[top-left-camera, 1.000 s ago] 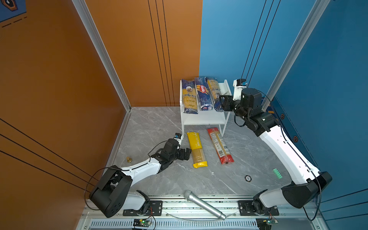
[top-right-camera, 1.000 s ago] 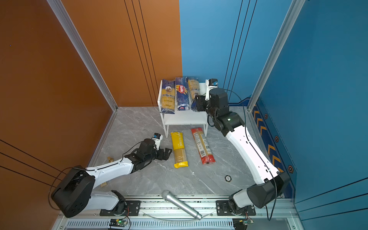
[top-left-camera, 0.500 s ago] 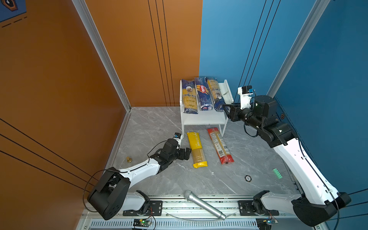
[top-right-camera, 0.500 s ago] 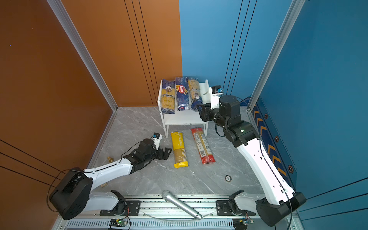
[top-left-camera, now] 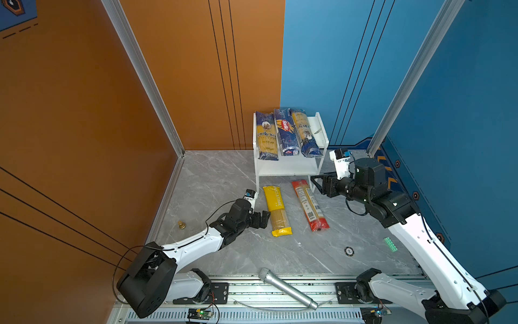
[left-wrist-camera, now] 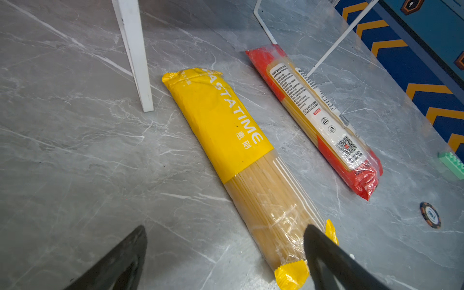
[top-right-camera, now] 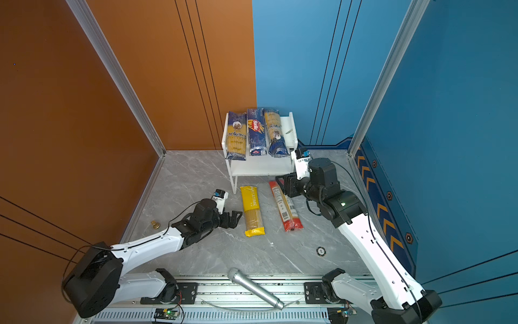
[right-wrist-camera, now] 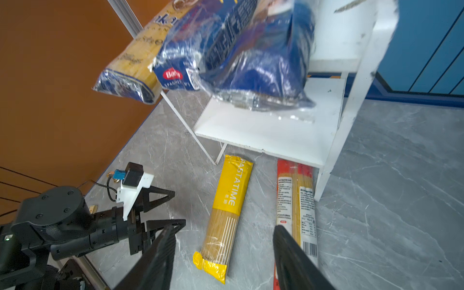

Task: Arrange pasta packages on shelves
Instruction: Pick up the pasta bag from the center of the table.

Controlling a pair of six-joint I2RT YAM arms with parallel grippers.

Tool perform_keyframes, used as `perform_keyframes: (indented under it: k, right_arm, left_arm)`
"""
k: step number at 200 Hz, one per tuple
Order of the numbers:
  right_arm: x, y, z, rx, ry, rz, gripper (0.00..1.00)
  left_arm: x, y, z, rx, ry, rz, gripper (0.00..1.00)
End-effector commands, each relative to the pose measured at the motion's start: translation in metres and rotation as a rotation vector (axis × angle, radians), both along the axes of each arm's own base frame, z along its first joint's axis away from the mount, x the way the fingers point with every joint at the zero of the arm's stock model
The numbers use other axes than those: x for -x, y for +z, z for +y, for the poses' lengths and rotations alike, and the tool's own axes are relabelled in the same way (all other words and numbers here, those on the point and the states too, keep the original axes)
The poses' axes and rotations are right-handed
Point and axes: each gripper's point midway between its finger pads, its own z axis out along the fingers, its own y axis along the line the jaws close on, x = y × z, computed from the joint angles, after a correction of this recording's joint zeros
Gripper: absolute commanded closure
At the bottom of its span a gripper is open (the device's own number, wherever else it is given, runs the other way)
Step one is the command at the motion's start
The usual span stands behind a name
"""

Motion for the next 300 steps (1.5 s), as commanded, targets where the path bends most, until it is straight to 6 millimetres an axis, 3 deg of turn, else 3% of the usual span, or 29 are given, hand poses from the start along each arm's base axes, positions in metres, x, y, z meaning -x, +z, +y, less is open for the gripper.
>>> perform_keyframes:
  k: [1, 117, 225, 300]
  right_arm:
    - [0.015, -0.019, 0.004, -0.008, 0.020, 0.058, 0.38]
    - [0.024, -0.142, 0.008, 0.013, -0.015, 0.319, 0.28]
    - [0.018, -0.196, -0.027, 0.058, -0.103, 0.436, 0.23]
    - [0.000, -0.223, -0.038, 0.082, -0.134, 0.500, 0.17]
  left_arm:
    - [0.006, -0.004, 0.004, -0.013, 0.016, 0.007, 0.02]
    - [0.009, -0.003, 0.001, -0.012, 0.016, 0.006, 0.02]
    - [0.008, -0.005, 0.003, -0.027, 0.031, 0.006, 0.02]
    - [0.006, -0.009, 0.002, -0.036, 0.031, 0.014, 0.02]
